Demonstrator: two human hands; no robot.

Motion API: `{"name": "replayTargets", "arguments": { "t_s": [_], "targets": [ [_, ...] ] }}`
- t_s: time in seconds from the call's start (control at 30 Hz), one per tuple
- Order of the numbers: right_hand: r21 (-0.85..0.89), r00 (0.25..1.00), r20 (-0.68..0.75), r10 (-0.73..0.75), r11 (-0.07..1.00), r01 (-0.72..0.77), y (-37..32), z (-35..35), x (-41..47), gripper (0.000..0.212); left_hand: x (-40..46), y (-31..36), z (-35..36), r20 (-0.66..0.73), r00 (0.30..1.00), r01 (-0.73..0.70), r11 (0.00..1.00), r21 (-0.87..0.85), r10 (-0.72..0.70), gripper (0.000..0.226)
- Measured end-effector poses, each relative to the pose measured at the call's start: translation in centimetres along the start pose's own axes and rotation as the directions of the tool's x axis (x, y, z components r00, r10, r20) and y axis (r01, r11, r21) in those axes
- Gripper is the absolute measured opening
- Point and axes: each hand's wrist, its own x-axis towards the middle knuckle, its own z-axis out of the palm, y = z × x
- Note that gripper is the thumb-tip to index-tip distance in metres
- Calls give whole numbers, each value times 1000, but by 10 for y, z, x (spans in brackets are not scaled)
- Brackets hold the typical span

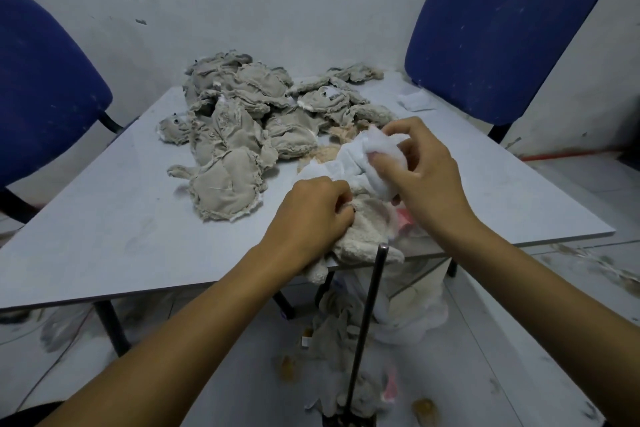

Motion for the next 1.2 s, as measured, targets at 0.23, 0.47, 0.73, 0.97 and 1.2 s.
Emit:
{"name": "replayTargets", "arguments": {
  "t_s": [0.23, 0.47, 0.73, 0.97, 1.2],
  "targets": [
    [-174, 994, 86, -64, 982, 78, 9, 24, -31, 16, 0, -5, -7, 178, 957, 278, 902, -329, -230, 6],
    [-320, 948, 202, -248, 898, 303, 28, 17, -47, 17, -2, -11, -7, 270, 879, 457, 535, -710, -393, 18],
    [-392, 899, 348, -265, 830, 396, 23, 11, -53, 16, -8, -6, -7, 216, 902, 370, 411, -833, -375, 19],
    [-378, 977, 164, -137, 906, 191, 19, 22, -45, 13, -8, 0, -10, 195, 925, 340, 478, -810, -326, 20],
    [-335, 953, 173, -250, 895, 296, 28, 21, -46, 17, -7, -4, -8, 174, 902, 376, 518, -768, -396, 12]
  ]
}}
